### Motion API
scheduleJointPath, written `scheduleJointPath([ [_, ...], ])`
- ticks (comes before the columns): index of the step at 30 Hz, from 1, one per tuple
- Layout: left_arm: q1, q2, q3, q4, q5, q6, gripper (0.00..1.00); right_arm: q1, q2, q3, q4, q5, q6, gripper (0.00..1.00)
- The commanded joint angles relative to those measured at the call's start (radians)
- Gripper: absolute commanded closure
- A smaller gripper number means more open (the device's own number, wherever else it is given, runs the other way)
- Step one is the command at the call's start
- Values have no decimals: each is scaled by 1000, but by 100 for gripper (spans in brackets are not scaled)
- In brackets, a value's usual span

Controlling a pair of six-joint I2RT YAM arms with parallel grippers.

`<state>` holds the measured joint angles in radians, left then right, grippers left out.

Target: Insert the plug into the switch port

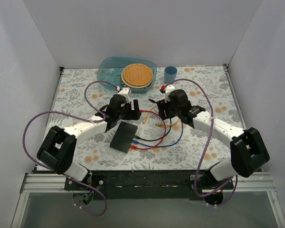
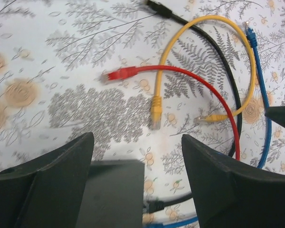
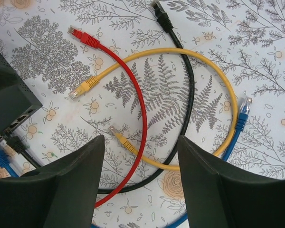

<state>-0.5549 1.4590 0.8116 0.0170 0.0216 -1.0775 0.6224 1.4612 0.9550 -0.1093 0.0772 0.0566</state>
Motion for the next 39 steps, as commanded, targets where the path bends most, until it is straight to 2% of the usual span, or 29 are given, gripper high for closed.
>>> scheduleJointPath([
  [1, -92, 122, 112, 9, -121, 80, 30, -42, -80, -51, 10, -33, 65, 31],
  [10, -198, 287, 163, 34, -215, 123, 41, -90, -144, -102, 16, -71, 74, 31],
  [18, -227, 368, 182, 44, -270, 131, 55, -101, -157, -120, 31, -108, 77, 31],
  [19, -232, 389, 187, 46, -269, 137, 63, -104, -163, -125, 39, -108, 77, 31],
  [21, -235, 411, 198, 32, -270, 142, 71, -105, -171, -128, 40, -106, 77, 31],
  [22, -241, 426, 205, 29, -272, 145, 79, -112, -176, -131, 40, -108, 78, 31],
  [26, -244, 432, 205, 12, -269, 154, 100, -119, -182, -133, 42, -117, 78, 31],
  [33, -244, 305, 202, -63, -328, 206, 100, -122, -231, -150, 80, -168, 65, 31],
  [39, -243, 138, 245, -170, -501, 234, 100, -122, -283, -165, 129, -255, 26, 30],
])
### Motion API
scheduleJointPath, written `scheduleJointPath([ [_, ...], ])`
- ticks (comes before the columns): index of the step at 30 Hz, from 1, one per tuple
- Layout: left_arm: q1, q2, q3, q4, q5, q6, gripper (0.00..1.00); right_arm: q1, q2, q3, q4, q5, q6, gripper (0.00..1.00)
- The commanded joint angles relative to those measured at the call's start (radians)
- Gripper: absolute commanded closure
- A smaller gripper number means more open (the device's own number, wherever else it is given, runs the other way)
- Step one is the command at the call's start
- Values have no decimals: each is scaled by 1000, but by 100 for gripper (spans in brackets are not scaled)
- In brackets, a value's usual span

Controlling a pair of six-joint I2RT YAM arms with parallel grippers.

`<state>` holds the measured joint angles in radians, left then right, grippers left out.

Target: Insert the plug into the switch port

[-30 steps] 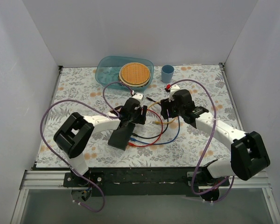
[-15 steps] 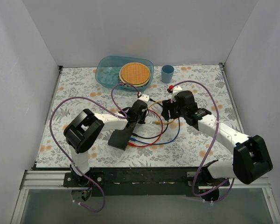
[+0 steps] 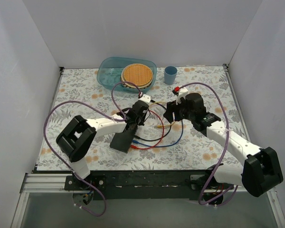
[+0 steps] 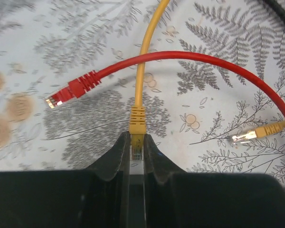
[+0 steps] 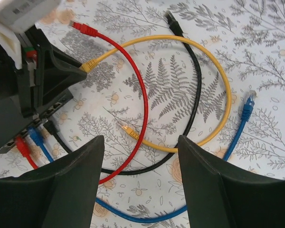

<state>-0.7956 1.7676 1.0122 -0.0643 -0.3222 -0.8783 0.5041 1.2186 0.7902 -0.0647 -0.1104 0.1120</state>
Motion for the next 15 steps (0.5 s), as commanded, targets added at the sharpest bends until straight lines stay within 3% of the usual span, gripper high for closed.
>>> scheduleJointPath([
  [1, 1, -184, 63, -104, -190, 38, 100, -6, -45, 1, 85, -63, -31, 30],
  [8, 26, -301, 325, -193, -264, 105, 100, -4, -79, -12, 88, -43, -21, 30],
  [15, 26, -442, 385, -66, -94, 197, 100, -4, -158, -29, 95, -17, -21, 30],
])
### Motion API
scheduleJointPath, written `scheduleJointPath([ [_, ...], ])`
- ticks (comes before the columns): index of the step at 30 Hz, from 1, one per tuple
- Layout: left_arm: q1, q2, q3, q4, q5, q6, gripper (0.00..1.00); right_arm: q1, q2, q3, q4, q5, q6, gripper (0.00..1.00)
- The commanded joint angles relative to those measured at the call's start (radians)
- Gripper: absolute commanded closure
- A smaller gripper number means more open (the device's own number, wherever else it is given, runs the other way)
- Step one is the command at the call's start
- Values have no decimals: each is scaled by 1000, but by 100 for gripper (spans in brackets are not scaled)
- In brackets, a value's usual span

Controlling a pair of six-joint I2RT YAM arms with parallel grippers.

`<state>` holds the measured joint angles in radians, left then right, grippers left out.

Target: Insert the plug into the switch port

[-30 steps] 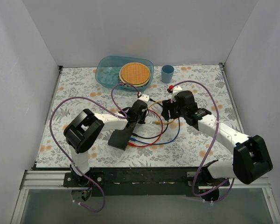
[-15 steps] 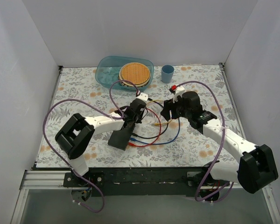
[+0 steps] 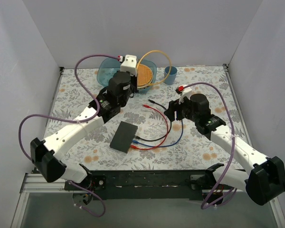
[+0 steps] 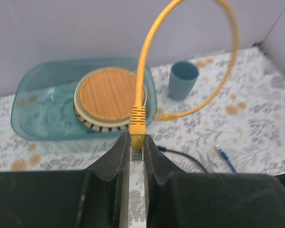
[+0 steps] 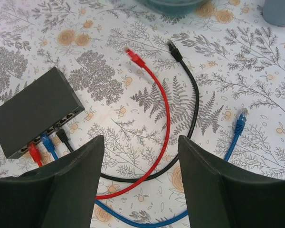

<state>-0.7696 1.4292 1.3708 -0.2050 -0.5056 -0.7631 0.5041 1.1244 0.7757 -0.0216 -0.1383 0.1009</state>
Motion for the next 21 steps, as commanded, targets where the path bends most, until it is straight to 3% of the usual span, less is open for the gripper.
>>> scheduleJointPath([
  [1, 0, -107, 24, 79, 111, 96, 100, -4, -75, -16, 54, 6, -12, 30],
  [7, 0, -70, -88, 19, 209, 136, 100, -4, -158, -6, 66, -118, -59, 28],
  [12, 0, -78, -301, 79, 211, 136, 100, -4, -150, 80, -10, -251, -98, 25],
  [17, 0, -114, -380, 84, 205, 133, 100, 1, -124, 126, -51, -408, -152, 22],
  [21, 0, -193, -417, 93, 445, 206, 100, 5, -103, 119, -20, -414, -170, 17],
])
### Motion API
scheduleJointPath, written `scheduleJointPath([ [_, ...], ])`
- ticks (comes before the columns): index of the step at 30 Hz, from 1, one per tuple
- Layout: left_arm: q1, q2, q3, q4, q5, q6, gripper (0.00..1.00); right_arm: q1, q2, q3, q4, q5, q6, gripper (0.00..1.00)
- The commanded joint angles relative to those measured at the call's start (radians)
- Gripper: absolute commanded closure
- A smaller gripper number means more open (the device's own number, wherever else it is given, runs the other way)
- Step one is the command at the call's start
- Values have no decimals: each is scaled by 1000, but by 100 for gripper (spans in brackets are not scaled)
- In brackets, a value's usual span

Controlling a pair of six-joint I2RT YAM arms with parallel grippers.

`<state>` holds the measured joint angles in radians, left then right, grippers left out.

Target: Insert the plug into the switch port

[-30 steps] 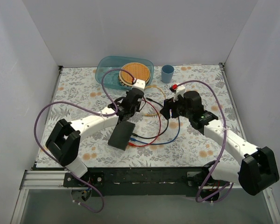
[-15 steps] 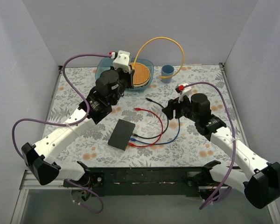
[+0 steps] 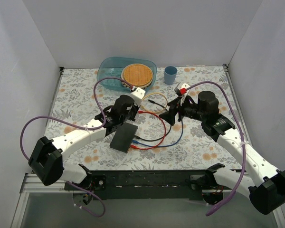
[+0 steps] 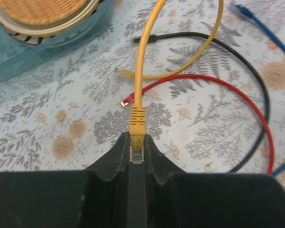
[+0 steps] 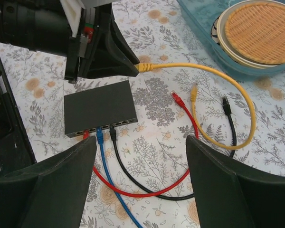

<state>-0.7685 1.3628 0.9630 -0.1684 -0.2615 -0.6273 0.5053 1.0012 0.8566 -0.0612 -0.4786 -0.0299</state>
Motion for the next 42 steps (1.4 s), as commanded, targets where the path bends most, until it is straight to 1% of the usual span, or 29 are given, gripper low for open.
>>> scheduleJointPath([
  [1, -2, -142, -12, 55, 234, 84, 100, 4, 28, 41, 26, -87, -42, 17],
  [3, -2, -182, -20, 58, 260, 84, 100, 6, 57, 51, 38, -104, -45, 16],
  [4, -3, -192, -21, 56, 315, 89, 100, 7, 68, 56, 38, -121, -50, 16],
  [6, -2, -206, -17, 40, 353, 98, 100, 9, 88, 73, 41, -132, -56, 16],
  [11, -2, -163, 32, -57, 459, 117, 100, 10, 96, 104, 52, -173, -67, 12],
  [17, -5, -110, 62, -92, 452, 109, 100, 16, 109, 153, 17, -285, -88, 10],
  [23, -6, -145, 56, -76, 510, 95, 100, 21, 132, 150, 12, -262, -110, 9],
  [27, -8, -166, 57, -68, 576, 86, 100, 27, 166, 153, 17, -264, -116, 9],
  [32, -9, -162, 82, -98, 628, 83, 100, 36, 192, 156, 23, -259, -128, 9],
  [35, -9, -163, 85, -103, 639, 78, 100, 42, 211, 162, 11, -261, -136, 10],
  [37, -8, -165, 88, -103, 642, 75, 100, 48, 218, 167, 3, -264, -140, 13],
  [42, -9, -169, 92, -114, 648, 74, 100, 78, 246, 186, -51, -253, -171, 26],
])
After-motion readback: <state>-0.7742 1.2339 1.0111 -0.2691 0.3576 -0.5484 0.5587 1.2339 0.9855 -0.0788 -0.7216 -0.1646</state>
